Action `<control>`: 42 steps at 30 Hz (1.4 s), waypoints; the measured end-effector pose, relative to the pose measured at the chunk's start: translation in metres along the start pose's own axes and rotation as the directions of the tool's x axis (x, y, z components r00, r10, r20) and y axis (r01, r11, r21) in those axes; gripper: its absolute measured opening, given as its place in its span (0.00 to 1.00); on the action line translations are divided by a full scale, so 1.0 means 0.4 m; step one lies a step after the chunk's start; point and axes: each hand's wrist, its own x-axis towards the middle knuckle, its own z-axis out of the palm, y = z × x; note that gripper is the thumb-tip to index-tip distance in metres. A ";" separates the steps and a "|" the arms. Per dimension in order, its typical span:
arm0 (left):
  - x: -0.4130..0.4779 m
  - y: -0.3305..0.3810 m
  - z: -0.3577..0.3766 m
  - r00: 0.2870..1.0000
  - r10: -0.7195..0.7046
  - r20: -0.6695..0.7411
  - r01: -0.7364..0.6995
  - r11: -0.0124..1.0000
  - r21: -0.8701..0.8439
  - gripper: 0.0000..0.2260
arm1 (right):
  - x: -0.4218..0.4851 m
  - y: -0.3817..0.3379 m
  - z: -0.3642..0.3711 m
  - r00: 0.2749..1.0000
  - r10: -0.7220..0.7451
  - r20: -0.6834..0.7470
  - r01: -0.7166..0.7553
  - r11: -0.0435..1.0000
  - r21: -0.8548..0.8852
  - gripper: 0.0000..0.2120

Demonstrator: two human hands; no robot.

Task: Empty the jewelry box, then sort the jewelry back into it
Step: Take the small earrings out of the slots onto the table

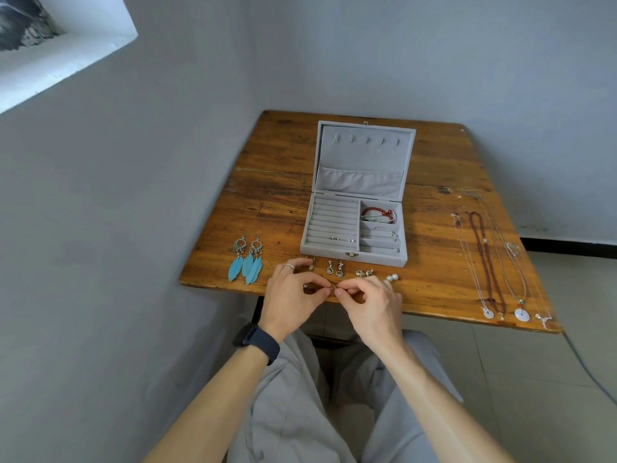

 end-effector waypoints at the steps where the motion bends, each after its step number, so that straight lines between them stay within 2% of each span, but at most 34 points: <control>1: 0.000 0.000 -0.001 1.000 0.003 0.004 -0.003 1.000 0.002 0.07 | 0.000 0.002 0.001 1.000 0.000 -0.002 0.000 1.000 0.005 0.05; 13: -0.002 0.003 -0.006 1.000 0.012 0.002 -0.012 1.000 -0.003 0.08 | -0.005 0.015 0.002 0.999 -0.027 -0.024 0.027 0.999 0.023 0.07; 18: -0.005 -0.002 -0.015 0.997 0.069 0.023 -0.069 0.997 -0.034 0.12 | -0.010 0.014 -0.012 0.999 -0.032 0.039 0.029 0.997 0.066 0.07; 22: 0.021 -0.014 -0.047 0.993 0.092 -0.080 -0.102 0.985 -0.137 0.19 | 0.020 -0.003 -0.061 0.996 -0.058 0.061 0.048 0.988 0.145 0.06; 25: 0.079 -0.004 -0.074 0.984 0.109 -0.140 -0.111 0.994 -0.006 0.22 | 0.094 -0.027 -0.093 0.991 -0.123 0.047 0.119 0.989 0.091 0.06; 27: 0.123 0.008 -0.079 0.986 0.143 -0.086 -0.130 0.982 0.136 0.25 | 0.154 -0.038 -0.095 0.988 -0.152 0.039 0.152 0.988 0.022 0.07; 30: 0.178 0.019 -0.075 0.990 0.106 0.097 -0.131 0.943 0.307 0.27 | 0.231 -0.046 -0.080 0.983 -0.160 0.087 0.170 0.978 -0.123 0.10; 33: 0.197 0.024 -0.068 0.970 0.061 0.237 -0.149 0.915 0.374 0.26 | 0.267 -0.051 -0.065 0.968 -0.172 0.183 0.217 0.939 -0.265 0.14; 42: 0.198 0.009 -0.045 0.967 0.035 0.253 -0.128 0.924 0.360 0.25 | 0.290 -0.059 -0.053 0.914 -0.283 0.292 0.383 0.840 -0.385 0.13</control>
